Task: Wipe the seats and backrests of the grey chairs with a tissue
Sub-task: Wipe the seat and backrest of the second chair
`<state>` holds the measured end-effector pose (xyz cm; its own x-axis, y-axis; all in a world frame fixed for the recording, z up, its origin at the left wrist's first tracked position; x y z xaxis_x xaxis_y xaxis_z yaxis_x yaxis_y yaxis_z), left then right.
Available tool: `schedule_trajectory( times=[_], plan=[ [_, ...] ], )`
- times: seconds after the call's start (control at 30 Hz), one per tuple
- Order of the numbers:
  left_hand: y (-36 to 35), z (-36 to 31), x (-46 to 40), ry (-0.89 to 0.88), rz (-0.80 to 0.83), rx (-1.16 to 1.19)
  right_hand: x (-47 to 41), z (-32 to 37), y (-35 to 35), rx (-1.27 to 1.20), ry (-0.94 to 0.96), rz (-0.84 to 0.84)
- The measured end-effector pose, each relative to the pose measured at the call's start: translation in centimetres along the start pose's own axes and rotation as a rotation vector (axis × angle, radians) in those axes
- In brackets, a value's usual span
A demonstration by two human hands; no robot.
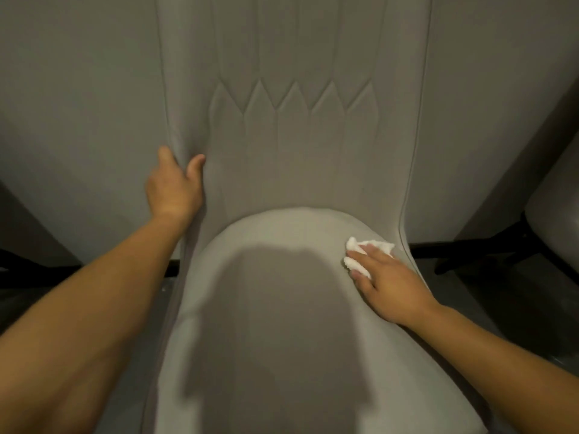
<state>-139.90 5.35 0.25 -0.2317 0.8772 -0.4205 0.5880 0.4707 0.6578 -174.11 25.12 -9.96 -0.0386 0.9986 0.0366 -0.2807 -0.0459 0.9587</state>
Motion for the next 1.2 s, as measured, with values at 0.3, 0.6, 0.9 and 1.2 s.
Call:
schedule_trajectory(
  times=[0.3,0.6,0.9,1.2],
  plan=[
    [-0.2,0.2,0.1,-0.017,-0.051,0.004,-10.6,14.0,15.0,-0.082,0.47,-0.691],
    [-0.9,1.0,0.3,0.022,-0.078,-0.022,-20.1,30.5,12.2,0.665,0.866,-0.61],
    [-1.0,1.1,0.5,-0.032,-0.184,0.077,-23.2,29.3,15.3,0.912,1.018,-0.753],
    [-0.7,0.8,0.7,-0.051,-0.203,0.072,-25.8,19.2,31.8,0.729,0.311,-0.872]
  ],
)
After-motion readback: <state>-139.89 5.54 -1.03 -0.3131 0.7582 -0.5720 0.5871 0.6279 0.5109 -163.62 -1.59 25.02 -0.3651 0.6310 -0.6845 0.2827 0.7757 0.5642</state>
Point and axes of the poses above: each hand's wrist, its own x-axis away from the middle knuckle, its own y-axis out of the back of the hand, z = x × y, the point moved 8 cm from there along -x, towards the middle knuckle, and after that the axes turned 3 degrees about z, right-handed, at the moved point
